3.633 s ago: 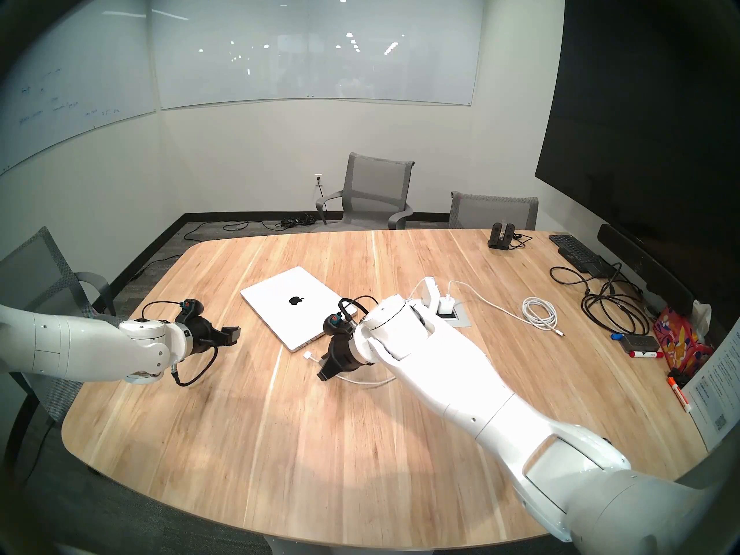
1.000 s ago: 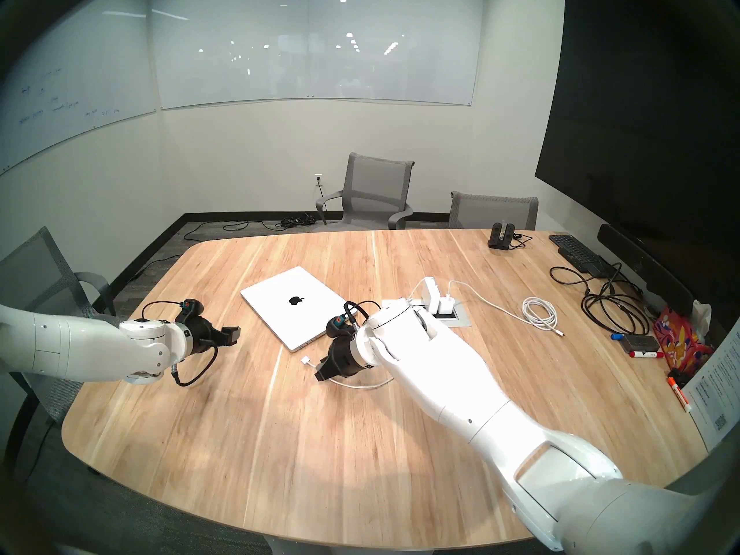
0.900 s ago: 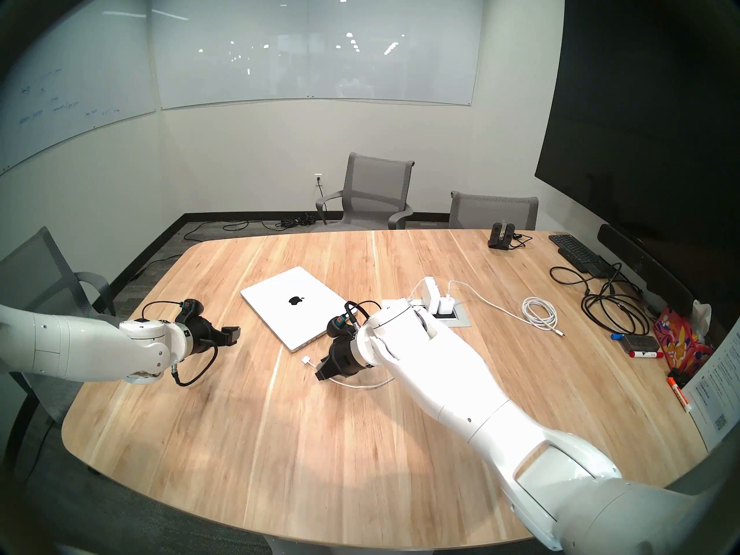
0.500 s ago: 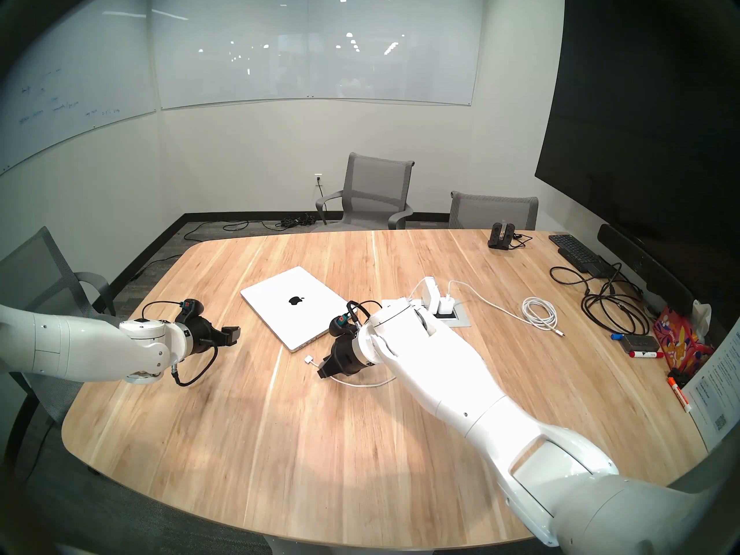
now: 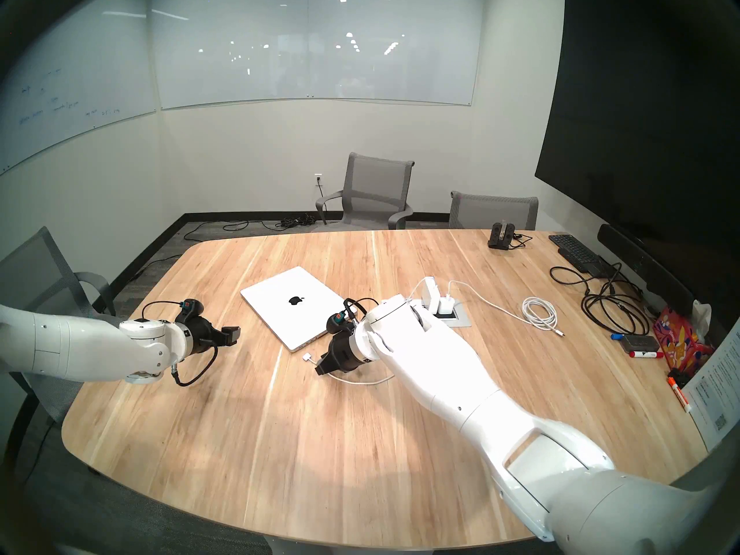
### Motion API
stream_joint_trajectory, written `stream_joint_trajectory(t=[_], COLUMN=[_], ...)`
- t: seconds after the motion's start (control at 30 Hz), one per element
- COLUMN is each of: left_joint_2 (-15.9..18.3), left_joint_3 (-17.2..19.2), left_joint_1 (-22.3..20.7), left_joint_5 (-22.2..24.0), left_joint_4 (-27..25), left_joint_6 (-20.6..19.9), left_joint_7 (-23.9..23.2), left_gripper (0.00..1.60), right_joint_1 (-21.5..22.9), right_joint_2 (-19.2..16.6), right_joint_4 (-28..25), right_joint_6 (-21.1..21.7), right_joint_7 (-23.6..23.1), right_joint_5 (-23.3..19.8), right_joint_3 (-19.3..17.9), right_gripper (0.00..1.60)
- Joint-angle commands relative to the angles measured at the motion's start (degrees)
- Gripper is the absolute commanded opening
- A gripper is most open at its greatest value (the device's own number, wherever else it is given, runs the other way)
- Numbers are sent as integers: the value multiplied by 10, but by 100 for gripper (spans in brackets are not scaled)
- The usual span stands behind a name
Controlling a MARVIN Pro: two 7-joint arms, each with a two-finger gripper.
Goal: Plug the charging cable into the port of a MacBook
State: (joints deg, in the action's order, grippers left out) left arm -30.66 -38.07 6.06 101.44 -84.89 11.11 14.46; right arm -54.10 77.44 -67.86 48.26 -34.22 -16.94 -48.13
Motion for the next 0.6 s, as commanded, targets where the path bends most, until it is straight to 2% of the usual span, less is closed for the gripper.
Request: stream_joint_trajectory(t=[0.0, 0.57], left_joint_2=[-1, -1], left_joint_3=[7, 7], left_joint_1=[-8, -8], left_joint_5=[0, 0], left_joint_4=[0, 0], left_joint_6=[2, 2], left_joint_7=[0, 0], left_gripper=[160, 160], right_joint_1=[20, 30], right_joint_2=[14, 16], right_joint_4=[4, 13], right_joint_6=[-8, -11], right_joint_7=[-1, -6], right_joint_5=[0, 1], right_joint_3=[-3, -13], right_gripper=[0, 0])
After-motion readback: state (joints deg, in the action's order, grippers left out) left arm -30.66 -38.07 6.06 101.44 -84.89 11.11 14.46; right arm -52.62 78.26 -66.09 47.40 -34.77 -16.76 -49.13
